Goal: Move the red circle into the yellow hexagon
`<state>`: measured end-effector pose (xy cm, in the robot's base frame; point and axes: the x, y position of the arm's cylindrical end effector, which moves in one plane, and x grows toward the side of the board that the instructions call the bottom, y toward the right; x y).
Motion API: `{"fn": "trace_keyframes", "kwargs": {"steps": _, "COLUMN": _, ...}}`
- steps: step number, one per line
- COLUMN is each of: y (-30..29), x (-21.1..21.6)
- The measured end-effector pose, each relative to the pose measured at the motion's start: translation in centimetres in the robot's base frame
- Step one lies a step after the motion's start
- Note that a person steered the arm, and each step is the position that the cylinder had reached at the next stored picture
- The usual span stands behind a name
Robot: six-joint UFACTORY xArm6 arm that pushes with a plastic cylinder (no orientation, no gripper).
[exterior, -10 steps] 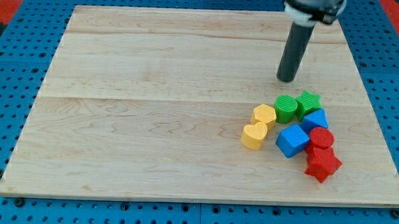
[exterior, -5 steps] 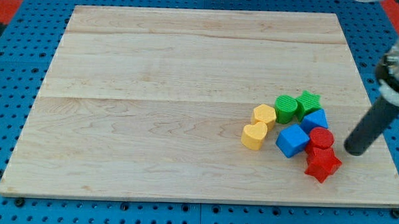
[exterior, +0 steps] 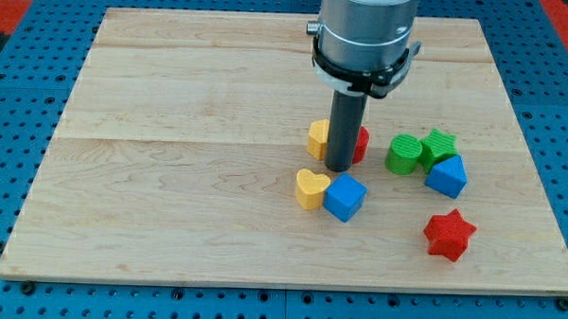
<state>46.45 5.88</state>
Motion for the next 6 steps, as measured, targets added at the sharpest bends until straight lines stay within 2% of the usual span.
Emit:
{"fn": "trace_keyframes", "kwargs": {"steps": 1, "y": 5.5, "x": -0.6}}
{"fn": "trace_keyframes", "kwargs": {"steps": 2, "y": 7.9, "x": -2.5}}
{"fn": "trace_keyframes", "kwargs": {"steps": 3, "y": 5.8, "x": -5.8}}
{"fn": "trace_keyframes", "kwargs": {"steps": 6, "y": 4.2, "x": -0.9}}
